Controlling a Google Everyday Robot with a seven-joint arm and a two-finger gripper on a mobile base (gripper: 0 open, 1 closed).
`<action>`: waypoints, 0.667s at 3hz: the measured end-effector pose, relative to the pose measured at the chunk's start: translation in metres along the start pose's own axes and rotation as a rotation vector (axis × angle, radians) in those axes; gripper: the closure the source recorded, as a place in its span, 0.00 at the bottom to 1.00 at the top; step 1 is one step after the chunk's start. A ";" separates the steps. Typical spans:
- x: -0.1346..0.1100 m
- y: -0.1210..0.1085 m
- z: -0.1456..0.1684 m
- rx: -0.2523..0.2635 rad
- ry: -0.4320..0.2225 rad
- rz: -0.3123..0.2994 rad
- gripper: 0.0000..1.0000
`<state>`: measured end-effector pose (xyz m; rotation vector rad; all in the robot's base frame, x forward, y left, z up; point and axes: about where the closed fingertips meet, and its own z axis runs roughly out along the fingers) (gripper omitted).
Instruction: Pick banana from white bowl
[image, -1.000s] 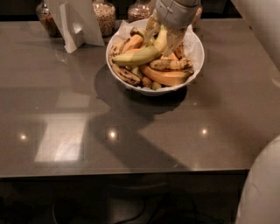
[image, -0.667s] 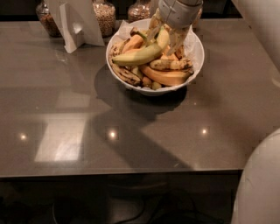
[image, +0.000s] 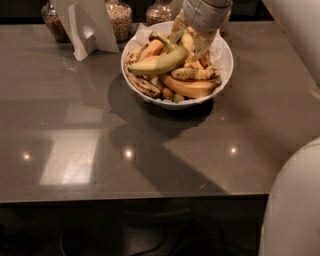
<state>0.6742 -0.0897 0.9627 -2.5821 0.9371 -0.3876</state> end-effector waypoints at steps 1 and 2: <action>-0.004 -0.003 0.007 0.008 -0.016 0.000 0.46; -0.012 -0.004 0.014 0.006 -0.040 -0.006 0.47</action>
Offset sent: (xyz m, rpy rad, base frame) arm -0.0083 0.0205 -0.0183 0.0342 0.0443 0.0364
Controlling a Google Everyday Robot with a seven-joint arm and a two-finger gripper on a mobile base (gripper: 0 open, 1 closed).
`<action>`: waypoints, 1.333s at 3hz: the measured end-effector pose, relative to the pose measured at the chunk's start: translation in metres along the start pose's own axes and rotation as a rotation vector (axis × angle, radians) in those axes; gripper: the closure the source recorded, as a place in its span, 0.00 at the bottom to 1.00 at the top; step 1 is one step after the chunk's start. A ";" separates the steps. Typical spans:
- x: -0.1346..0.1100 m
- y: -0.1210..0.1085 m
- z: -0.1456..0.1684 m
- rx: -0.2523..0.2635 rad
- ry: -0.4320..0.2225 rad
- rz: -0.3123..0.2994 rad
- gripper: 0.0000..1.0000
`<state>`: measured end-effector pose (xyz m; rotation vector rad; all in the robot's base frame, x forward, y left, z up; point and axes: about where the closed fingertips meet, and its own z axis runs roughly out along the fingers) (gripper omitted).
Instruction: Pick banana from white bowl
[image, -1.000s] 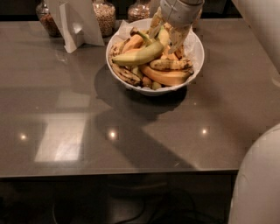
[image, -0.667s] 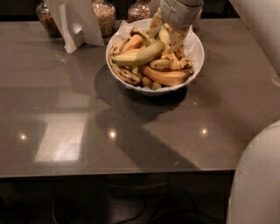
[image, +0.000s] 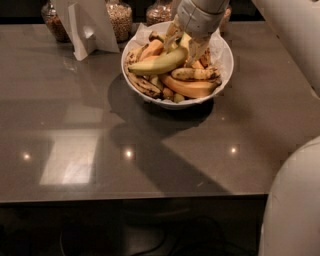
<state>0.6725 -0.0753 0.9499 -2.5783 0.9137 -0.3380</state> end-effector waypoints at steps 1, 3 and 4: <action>-0.006 -0.001 0.003 -0.001 -0.015 -0.009 0.65; -0.011 -0.003 -0.005 0.002 -0.029 -0.014 1.00; -0.019 -0.007 -0.018 0.051 -0.100 0.016 1.00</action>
Offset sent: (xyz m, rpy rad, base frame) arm -0.0140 0.0049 0.0062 -0.0040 0.0131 0.0345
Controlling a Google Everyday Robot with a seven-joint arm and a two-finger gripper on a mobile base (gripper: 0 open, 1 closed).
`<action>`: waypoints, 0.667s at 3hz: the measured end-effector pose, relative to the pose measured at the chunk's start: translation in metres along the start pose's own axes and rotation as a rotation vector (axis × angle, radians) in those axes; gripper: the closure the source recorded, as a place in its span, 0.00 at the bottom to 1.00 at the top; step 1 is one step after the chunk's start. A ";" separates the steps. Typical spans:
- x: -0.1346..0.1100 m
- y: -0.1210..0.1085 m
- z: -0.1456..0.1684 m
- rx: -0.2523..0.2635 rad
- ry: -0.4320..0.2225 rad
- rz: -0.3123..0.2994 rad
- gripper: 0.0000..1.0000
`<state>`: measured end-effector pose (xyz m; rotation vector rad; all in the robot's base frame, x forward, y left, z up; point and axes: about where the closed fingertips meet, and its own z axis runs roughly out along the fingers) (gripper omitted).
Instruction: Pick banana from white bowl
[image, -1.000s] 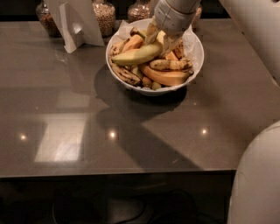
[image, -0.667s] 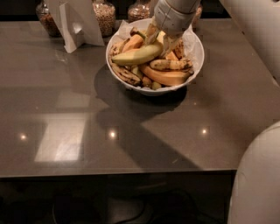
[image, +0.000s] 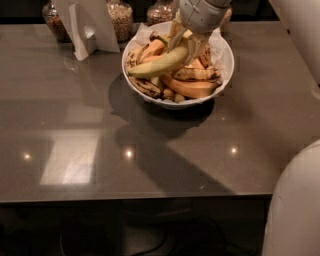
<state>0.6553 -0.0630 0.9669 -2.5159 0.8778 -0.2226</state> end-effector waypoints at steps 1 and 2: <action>-0.026 -0.009 -0.023 0.127 -0.133 0.031 1.00; -0.049 -0.026 -0.042 0.231 -0.241 0.013 1.00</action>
Offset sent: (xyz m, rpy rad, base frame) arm -0.0596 0.0459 0.0862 0.4739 0.0288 0.1827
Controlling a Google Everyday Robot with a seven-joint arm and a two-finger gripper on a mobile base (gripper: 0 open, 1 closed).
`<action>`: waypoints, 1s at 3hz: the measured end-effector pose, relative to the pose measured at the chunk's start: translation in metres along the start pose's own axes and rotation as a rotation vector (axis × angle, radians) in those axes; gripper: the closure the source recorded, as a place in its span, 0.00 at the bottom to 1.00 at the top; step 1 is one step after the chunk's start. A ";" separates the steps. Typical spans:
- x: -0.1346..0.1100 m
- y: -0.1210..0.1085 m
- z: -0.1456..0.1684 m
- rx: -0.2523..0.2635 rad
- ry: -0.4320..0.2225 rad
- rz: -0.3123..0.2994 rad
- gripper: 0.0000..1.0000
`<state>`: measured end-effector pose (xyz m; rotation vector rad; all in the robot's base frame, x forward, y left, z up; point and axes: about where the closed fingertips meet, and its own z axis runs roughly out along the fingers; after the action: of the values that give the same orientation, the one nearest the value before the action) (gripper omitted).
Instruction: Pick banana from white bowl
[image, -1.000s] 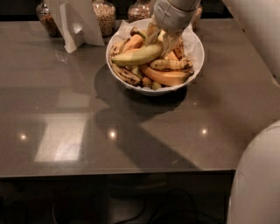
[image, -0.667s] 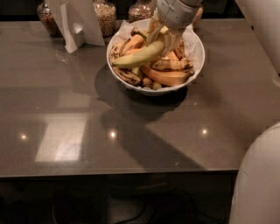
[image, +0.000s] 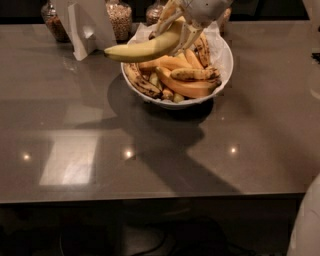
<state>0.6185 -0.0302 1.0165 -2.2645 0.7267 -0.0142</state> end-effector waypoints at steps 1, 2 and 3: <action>-0.013 -0.011 -0.004 0.056 -0.068 -0.012 1.00; -0.019 -0.014 -0.008 0.080 -0.096 -0.010 1.00; -0.022 -0.016 -0.010 0.087 -0.108 -0.009 1.00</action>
Offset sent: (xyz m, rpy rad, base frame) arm -0.0186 0.0080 0.0292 0.1485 0.0113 0.0662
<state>0.6057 -0.0165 1.0389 -2.1676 0.6464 0.0699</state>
